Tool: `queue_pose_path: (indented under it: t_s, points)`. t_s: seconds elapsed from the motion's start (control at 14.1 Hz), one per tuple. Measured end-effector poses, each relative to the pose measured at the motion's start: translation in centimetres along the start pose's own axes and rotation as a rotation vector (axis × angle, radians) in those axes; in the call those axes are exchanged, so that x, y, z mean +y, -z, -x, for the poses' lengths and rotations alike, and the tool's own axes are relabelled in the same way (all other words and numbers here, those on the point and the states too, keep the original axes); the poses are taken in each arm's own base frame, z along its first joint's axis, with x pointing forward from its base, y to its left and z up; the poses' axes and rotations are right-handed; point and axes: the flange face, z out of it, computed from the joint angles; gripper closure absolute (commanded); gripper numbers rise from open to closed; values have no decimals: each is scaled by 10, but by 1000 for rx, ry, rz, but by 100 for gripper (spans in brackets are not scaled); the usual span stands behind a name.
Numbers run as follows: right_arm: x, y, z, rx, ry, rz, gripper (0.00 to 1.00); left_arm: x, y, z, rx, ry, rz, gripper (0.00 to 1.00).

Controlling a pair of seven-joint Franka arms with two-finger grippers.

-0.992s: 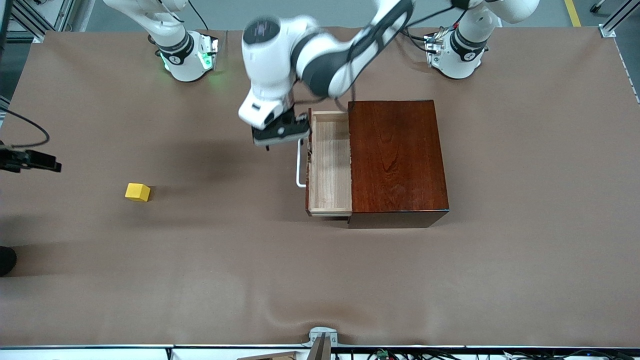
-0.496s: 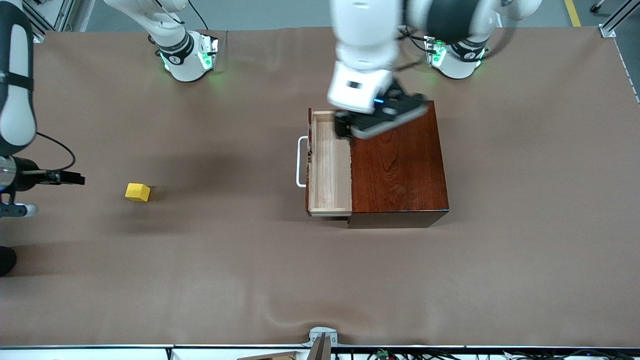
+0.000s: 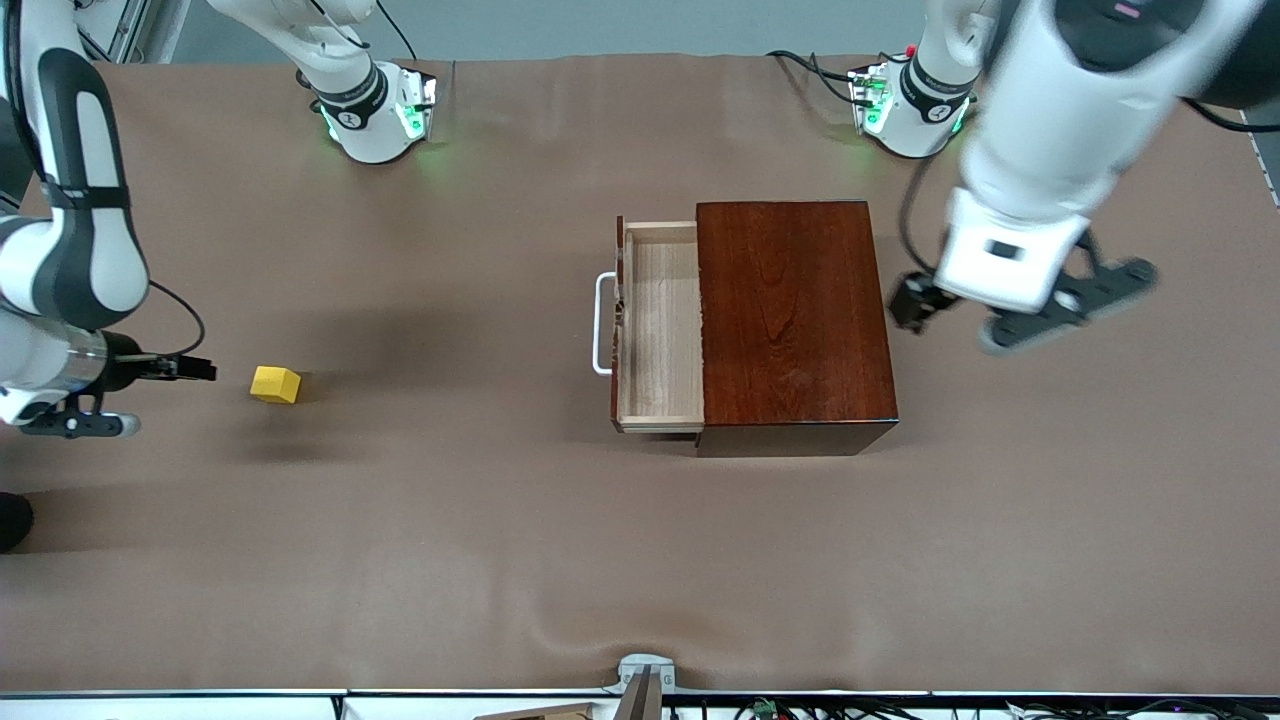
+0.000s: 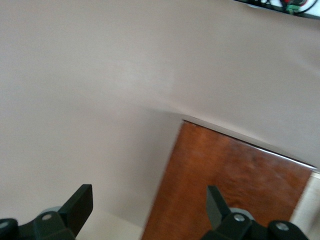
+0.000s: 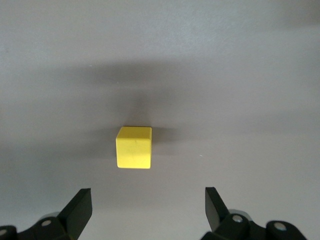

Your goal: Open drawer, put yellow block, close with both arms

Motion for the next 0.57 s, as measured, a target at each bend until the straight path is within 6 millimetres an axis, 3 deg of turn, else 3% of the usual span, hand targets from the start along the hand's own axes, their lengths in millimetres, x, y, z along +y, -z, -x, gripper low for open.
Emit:
queue_pose_path:
  t_s: [0.28, 0.57]
  points:
    - [-8, -43, 1, 43, -6, -7, 0, -57, -17, -38, -30, -93, -11, 0]
    - [-15, -74, 5, 40, -6, -5, 0, -119, -14, -48, -50, -201, 19, 0]
